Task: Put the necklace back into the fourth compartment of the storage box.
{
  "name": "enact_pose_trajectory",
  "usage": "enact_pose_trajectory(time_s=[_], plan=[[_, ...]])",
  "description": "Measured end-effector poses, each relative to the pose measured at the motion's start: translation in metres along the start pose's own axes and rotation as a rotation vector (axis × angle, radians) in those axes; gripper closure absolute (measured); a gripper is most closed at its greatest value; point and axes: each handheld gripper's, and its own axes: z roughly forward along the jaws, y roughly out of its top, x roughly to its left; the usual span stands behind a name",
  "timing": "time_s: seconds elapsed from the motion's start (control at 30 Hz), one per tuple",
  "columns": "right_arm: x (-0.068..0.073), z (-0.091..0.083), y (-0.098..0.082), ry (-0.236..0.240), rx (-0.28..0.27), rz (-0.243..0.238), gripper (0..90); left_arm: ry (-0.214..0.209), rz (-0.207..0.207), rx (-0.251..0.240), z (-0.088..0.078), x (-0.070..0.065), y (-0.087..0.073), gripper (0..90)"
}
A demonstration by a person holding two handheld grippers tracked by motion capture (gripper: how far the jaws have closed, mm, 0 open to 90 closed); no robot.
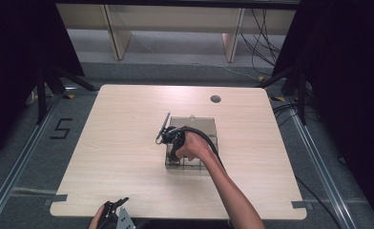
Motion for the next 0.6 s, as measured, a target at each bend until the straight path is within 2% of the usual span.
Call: enact_pose_trajectory(time_s=[0.1, 0.13, 0.17, 0.2, 0.27, 0.3, 0.33, 0.4, 0.47, 0.53, 0.6], plan=[[-0.003, 0.004, -0.001, 0.004, -0.002, -0.016, 80.4, 0.006, 0.003, -0.003, 0.0, 0.001, 0.0, 15.4], [-0.004, 0.004, 0.0, 0.003, 0.006, -0.006, 80.4, 0.016, 0.016, 0.007, 0.0, 0.002, 0.001, 15.4], [-0.003, 0.005, 0.0, 0.003, 0.006, 0.003, 80.3, 0.007, -0.006, -0.005, 0.0, 0.001, 0.0, 15.4], [-0.005, 0.007, -0.001, 0.006, 0.005, -0.017, 80.2, 0.009, 0.01, -0.001, 0.0, 0.001, 0.0, 15.4], [-0.005, 0.009, 0.0, 0.009, 0.014, -0.014, 79.8, 0.005, -0.006, -0.009, 0.0, 0.001, 0.0, 15.4], [-0.004, 0.01, 0.0, 0.008, 0.013, -0.003, 79.5, -0.008, -0.017, -0.016, 0.001, 0.0, 0.0, 15.4], [-0.005, 0.011, 0.0, 0.016, 0.011, -0.002, 78.9, 0.004, -0.006, -0.008, 0.0, 0.001, 0.001, 15.4], [-0.004, 0.01, -0.001, 0.005, 0.016, 0.023, 77.0, 0.003, -0.006, -0.005, 0.0, 0.001, 0.0, 15.4], [-0.007, 0.009, -0.002, 0.006, -0.001, 0.006, 75.5, 0.004, -0.007, -0.01, 0.0, 0.001, 0.0, 15.4], [-0.008, 0.005, -0.003, 0.002, -0.018, 0.024, 74.3, 0.004, -0.005, -0.008, 0.0, 0.001, 0.0, 15.4], [-0.008, 0.0, -0.004, -0.003, -0.032, 0.034, 72.9, 0.016, 0.017, 0.005, 0.0, 0.002, 0.0, 15.4]])
